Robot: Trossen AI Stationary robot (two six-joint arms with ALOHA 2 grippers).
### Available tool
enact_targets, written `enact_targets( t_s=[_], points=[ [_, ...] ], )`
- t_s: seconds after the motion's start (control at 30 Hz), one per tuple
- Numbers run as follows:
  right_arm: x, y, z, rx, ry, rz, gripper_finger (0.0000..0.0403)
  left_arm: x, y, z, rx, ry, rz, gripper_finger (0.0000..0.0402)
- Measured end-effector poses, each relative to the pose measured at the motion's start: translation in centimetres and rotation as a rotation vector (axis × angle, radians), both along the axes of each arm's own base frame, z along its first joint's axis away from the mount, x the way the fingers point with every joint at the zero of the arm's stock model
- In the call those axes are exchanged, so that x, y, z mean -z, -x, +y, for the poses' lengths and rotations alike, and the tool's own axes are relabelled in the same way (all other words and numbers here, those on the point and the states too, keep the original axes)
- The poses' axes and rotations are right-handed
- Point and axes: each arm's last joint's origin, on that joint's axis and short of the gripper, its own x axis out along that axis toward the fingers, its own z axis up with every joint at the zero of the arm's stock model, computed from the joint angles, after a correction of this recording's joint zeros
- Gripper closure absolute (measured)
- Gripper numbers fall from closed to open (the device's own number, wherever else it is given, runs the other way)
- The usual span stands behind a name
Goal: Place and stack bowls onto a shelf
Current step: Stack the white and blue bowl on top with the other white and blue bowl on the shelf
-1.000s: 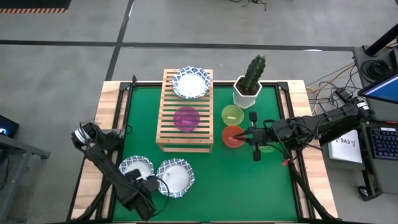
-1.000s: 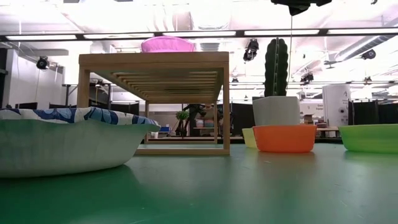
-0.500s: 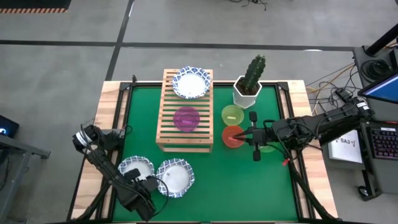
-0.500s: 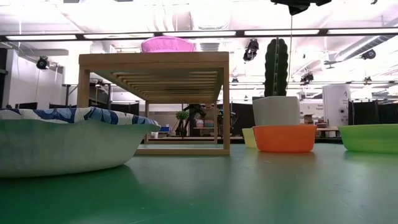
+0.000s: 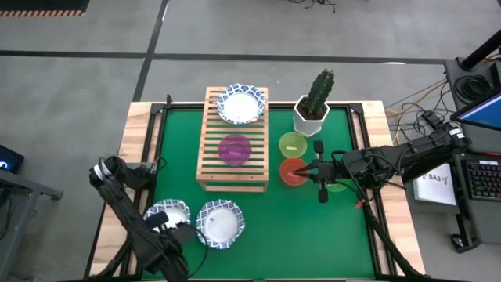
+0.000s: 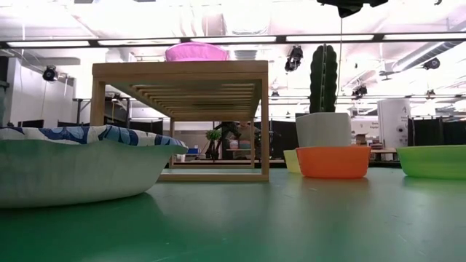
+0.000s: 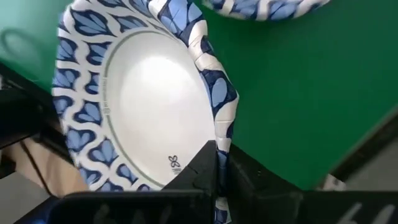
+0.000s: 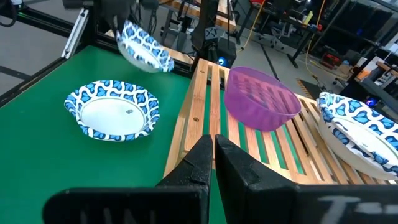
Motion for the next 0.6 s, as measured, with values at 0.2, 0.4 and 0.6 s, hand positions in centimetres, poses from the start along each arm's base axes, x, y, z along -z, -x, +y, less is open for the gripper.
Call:
enact_targets(
  t_s=[0.2,0.4,0.6],
  points=[
    [0.0,0.0,0.0,0.0,0.0,0.0,0.0394,-4.2,-0.5,-0.3,-0.004,0.064,-0.064,0.0401],
    [0.0,0.0,0.0,0.0,0.0,0.0,0.0394,-6.9,-2.1,0.3,-0.008,0.011,-0.301,0.0402],
    [0.0,0.0,0.0,-0.001,0.002,0.0,0.0394,-10.4,-3.7,1.5,0.116,-0.029,-0.49,0.0401]
  ],
)
